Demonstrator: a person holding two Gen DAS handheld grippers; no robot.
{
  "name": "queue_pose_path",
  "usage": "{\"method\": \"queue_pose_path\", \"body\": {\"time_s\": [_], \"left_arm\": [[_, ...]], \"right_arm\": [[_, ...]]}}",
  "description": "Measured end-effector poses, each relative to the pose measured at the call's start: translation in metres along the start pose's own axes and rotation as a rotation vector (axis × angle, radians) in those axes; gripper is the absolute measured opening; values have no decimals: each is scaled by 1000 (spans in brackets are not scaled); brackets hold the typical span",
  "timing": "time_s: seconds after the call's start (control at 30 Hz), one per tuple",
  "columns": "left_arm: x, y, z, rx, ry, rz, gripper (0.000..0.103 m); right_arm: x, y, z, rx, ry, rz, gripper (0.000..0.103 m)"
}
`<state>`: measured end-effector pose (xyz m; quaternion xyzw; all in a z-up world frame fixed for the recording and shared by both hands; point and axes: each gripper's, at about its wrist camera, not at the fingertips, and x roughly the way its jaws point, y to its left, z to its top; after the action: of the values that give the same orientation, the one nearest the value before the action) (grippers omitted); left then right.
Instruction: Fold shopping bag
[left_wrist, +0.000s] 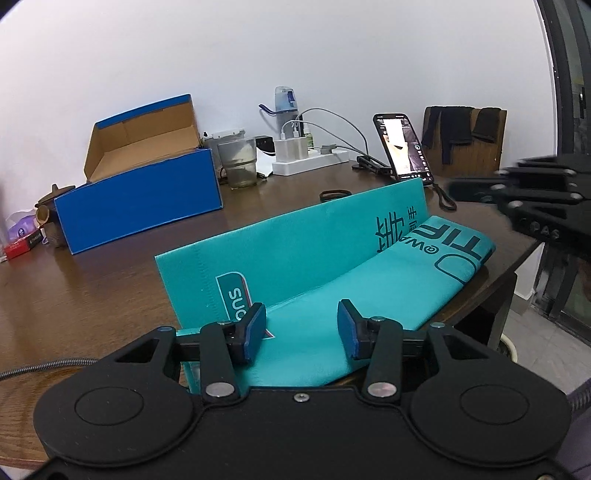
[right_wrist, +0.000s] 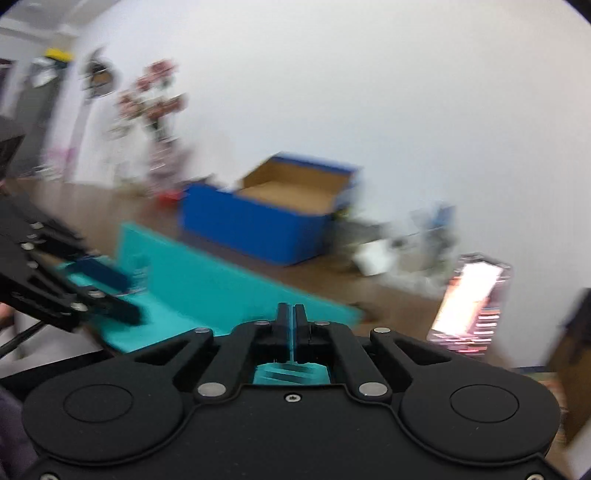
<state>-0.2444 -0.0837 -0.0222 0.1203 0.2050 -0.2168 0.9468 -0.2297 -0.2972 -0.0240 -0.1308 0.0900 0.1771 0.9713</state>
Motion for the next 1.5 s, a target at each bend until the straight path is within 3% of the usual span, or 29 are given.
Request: {"method": "queue_pose_path", "body": {"time_s": [0.1, 0.3, 0.47, 0.63, 0.73, 0.8, 0.87, 1.03, 1.2, 1.23, 1.3, 1.33, 1.43, 1.5], "left_arm": [[-6, 3, -2, 16, 1, -17, 43], [-16, 9, -10, 44, -35, -58, 44], [-29, 4, -23, 178, -117, -86, 45], [-36, 9, -29, 212, -154, -108, 56], [-41, 7, -33, 282, -182, -127, 61], [-40, 6, -38, 351, -169, -170, 76], [-39, 4, -44, 429, -195, -166, 76], [-27, 14, -43, 408, -188, -142, 71], [-25, 26, -44, 332, -170, -235, 42], [-25, 28, -43, 330, -168, -249, 42], [-22, 34, -38, 328, -150, -292, 39], [-21, 39, -34, 318, -134, -320, 39], [-13, 56, -18, 307, -67, -424, 36], [-6, 68, -5, 287, -19, -498, 35]], "right_arm": [[20, -2, -16, 56, 44, 20, 0], [12, 1, -34, 106, 16, 0, 0], [15, -5, -34, 113, 16, 2, 0], [15, -5, -33, 120, 18, -2, 0], [13, -4, -35, 108, 13, 2, 0], [12, -4, -36, 94, 9, 5, 0], [12, -2, -35, 69, 8, 3, 0], [12, -5, -34, 73, 10, 21, 0], [5, -4, -33, 22, 10, 41, 2], [3, -9, -32, 25, 6, 74, 4], [-1, -24, -31, 57, -3, 172, 20], [-3, -34, -30, 94, -5, 232, 40], [-11, -61, -25, 197, -13, 415, 48], [-11, -69, -24, 200, -10, 489, 53]]}}
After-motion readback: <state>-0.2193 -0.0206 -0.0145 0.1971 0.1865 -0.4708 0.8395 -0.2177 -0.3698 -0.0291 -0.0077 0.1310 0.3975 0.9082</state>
